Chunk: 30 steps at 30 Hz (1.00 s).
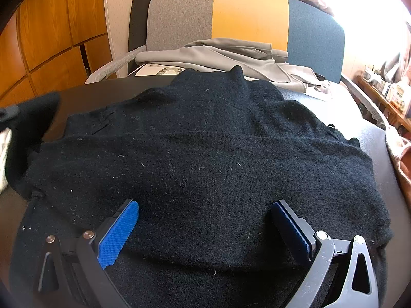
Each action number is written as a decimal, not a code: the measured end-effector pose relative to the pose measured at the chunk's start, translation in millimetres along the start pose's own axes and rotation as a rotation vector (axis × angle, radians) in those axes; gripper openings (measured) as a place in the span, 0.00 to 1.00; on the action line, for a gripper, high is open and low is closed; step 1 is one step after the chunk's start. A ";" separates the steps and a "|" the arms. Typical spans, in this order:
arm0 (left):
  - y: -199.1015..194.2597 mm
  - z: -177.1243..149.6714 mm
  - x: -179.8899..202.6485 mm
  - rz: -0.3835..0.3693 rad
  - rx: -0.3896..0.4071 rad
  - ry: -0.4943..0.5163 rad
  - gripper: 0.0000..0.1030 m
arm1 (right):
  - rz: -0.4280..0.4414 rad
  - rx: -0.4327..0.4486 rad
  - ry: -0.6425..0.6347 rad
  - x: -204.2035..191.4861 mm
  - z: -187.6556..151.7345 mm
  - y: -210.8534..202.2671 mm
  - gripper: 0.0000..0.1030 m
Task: Fold clothes
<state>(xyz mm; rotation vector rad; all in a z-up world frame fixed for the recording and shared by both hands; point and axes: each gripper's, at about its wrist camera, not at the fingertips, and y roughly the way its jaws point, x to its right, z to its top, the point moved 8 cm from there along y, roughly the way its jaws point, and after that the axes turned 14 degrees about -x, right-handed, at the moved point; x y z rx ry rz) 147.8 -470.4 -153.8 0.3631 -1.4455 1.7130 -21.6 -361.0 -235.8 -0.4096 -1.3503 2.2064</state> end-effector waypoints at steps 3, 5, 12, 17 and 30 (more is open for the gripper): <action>15.6 -21.5 9.3 0.022 -0.038 0.071 0.07 | 0.003 0.000 -0.001 0.2 -0.4 0.3 1.00; 3.2 -32.7 -0.6 0.020 -0.016 0.050 0.14 | 0.005 0.001 -0.001 0.4 -0.7 0.5 1.00; -40.4 -71.8 -35.3 0.010 0.060 -0.023 0.20 | 0.012 0.002 -0.001 0.9 -0.4 1.0 1.00; -59.4 -96.1 -51.0 0.022 0.098 -0.037 0.20 | 0.006 0.002 -0.005 -0.1 -0.8 1.2 1.00; 11.2 -86.4 25.6 0.027 0.052 0.208 0.23 | 0.091 -0.120 -0.056 1.3 9.7 0.2 0.99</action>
